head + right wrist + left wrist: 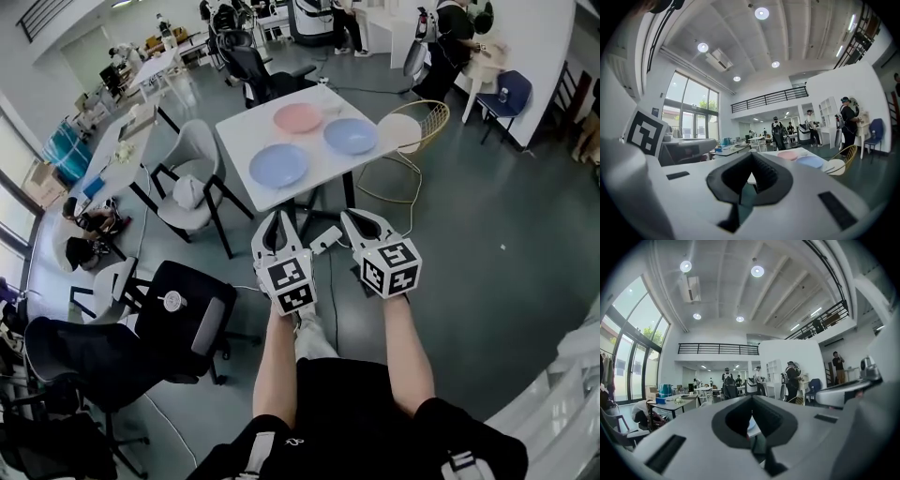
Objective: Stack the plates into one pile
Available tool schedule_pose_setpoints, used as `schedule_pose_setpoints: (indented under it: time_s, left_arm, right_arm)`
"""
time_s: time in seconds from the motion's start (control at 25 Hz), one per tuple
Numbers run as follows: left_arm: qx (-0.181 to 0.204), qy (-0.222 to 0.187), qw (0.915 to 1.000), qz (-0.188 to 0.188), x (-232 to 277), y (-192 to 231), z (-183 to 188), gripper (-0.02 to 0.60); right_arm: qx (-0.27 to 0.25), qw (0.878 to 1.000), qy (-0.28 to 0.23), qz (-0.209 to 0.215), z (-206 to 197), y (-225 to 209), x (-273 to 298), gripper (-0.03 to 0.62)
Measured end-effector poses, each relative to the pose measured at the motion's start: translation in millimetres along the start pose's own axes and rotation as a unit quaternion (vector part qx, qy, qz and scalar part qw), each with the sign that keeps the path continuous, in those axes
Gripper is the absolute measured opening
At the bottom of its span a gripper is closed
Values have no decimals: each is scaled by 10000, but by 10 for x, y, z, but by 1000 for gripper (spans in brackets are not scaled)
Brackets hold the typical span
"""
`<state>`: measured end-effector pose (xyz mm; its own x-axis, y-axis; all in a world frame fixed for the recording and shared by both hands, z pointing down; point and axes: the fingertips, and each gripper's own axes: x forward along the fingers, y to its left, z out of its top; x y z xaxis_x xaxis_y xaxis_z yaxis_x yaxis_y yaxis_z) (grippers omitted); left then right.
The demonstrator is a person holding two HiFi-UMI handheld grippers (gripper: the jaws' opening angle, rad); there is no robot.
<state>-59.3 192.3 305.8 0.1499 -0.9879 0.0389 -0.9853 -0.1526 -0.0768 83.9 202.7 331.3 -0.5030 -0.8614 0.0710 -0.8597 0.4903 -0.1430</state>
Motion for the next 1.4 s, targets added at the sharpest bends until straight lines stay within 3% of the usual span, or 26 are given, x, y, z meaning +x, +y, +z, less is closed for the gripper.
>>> schedule_pose_setpoints:
  time_s: [0.16, 0.24, 0.36, 0.48, 0.72, 0.84, 0.96, 1.04, 1.16, 1.4]
  left_arm:
    - [156, 32, 9999, 3, 493, 134, -173, 15]
    - [194, 297, 9994, 6, 712, 236, -393, 15]
    - [65, 741, 9972, 55, 996, 385, -721, 15]
    - [-6, 909, 9959, 24, 1467, 583, -943, 15]
    - [-754, 1333, 9875, 376, 2134, 1078, -1514, 15]
    - [-905, 1765, 9799, 198, 2408, 1221, -1764, 15]
    - [-963, 1961, 9758, 103, 2646, 1435, -1914, 15]
    - [-1133, 2115, 9707, -150, 2755, 1479, -1988, 15]
    - [-1227, 2238, 9659, -446, 2917, 1501, -2032, 15]
    - [-1184, 2426, 9614, -528, 3157, 1578, -1995, 15]
  right_arm:
    - [-85, 9994, -76, -324, -92, -242, 431, 8]
    - [-46, 9987, -81, -510, -205, -356, 662, 8]
    - [140, 9989, -43, -449, -357, -460, 1012, 8]
    - [236, 9985, -73, -496, -488, -616, 1524, 8]
    - [346, 9967, 491, -538, -948, -831, 2346, 8]
    - [391, 9944, 770, -604, -1046, -927, 2682, 8]
    - [256, 9936, 935, -580, -1045, -903, 3030, 8]
    - [123, 9932, 1018, -553, -1010, -870, 3178, 8]
    - [13, 9918, 1120, -608, -996, -899, 3334, 8]
    - [-93, 9893, 1200, -823, -862, -1084, 3448, 8]
